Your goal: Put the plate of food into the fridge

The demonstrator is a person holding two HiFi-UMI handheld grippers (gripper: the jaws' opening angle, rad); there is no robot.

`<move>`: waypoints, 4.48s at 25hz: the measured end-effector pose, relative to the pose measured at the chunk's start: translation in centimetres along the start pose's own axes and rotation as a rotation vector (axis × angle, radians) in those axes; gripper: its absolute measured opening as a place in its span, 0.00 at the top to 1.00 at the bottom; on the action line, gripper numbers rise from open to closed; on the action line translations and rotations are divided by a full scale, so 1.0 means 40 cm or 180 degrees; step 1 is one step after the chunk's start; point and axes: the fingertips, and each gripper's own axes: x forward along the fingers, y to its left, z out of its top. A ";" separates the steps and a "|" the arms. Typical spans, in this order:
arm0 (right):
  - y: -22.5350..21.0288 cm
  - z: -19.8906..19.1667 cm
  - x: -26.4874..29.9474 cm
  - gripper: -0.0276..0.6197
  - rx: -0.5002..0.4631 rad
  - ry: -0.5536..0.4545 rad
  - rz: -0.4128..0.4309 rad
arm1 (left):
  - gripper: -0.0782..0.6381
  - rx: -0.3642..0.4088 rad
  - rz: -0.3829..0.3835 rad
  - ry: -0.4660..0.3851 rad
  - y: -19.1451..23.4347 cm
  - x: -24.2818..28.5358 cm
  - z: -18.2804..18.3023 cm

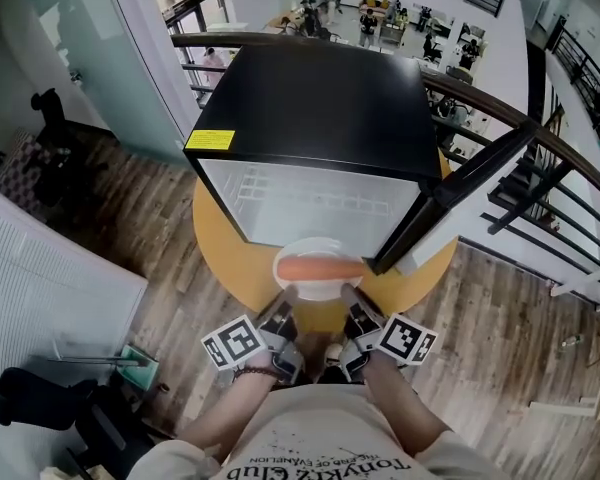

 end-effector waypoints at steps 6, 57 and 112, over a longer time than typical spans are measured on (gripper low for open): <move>0.026 0.058 0.048 0.86 -0.0063 -0.0083 0.0041 | 0.83 -0.0015 -0.0054 -0.0041 -0.027 0.048 0.060; -0.040 0.293 0.376 0.85 -0.0280 -0.0279 -0.0318 | 0.82 0.0029 0.0082 0.0058 0.024 0.380 0.324; -0.055 0.312 0.358 0.72 -0.1812 -0.0138 -0.1144 | 0.68 0.1225 0.0517 0.0053 0.008 0.358 0.366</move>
